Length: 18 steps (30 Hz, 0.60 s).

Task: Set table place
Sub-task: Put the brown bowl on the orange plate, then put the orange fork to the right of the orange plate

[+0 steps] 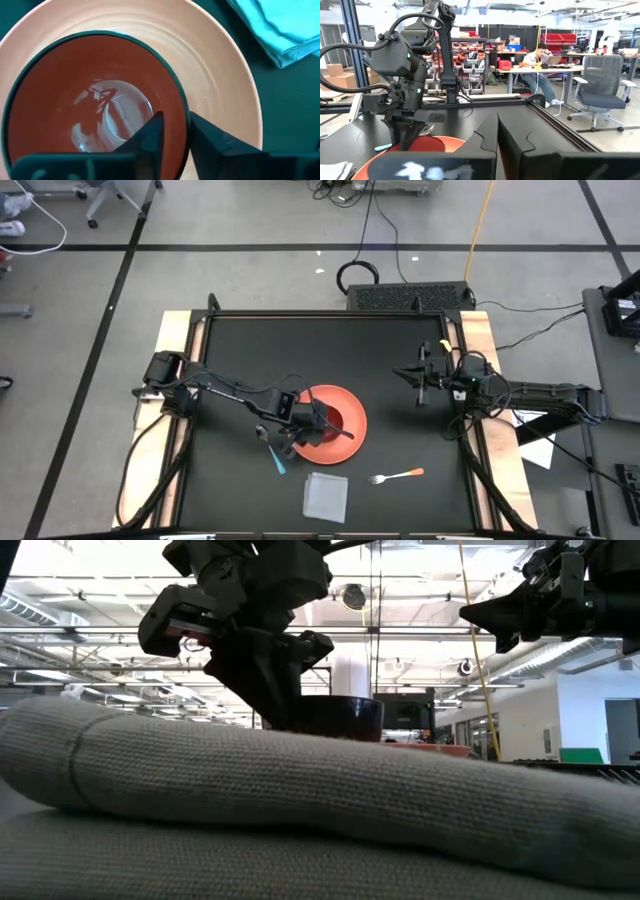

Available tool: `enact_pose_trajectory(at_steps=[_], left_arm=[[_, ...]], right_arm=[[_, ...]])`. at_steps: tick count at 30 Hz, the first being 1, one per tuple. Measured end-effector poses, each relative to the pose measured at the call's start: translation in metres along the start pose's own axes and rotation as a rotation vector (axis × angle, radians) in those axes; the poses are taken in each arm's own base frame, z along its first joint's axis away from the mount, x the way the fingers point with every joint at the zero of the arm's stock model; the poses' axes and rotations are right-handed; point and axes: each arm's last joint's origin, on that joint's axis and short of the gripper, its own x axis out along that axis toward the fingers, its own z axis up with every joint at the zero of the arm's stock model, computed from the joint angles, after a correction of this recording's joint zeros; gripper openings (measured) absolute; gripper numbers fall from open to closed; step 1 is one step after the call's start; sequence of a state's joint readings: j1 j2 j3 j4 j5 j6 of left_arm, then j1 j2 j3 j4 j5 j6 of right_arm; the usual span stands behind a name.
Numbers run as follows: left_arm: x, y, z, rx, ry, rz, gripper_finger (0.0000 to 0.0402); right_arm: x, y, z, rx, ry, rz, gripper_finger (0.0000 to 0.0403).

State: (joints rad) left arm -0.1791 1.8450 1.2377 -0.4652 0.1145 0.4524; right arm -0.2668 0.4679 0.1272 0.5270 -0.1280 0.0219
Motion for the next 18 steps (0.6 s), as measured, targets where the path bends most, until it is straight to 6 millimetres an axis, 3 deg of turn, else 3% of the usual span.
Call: enact_pose_trajectory(at_steps=[8,18], left_arm=[[0.0,0.001,0.001,0.023,0.009,0.036,0.0161],[-0.025,-0.009,0.037,0.046,-0.019,0.019,0.0199]], right_arm=[[0.0,0.0,0.0,0.0,0.0,0.001,0.0],[0.0,0.0,0.0,0.0,0.001,0.0,0.0]])
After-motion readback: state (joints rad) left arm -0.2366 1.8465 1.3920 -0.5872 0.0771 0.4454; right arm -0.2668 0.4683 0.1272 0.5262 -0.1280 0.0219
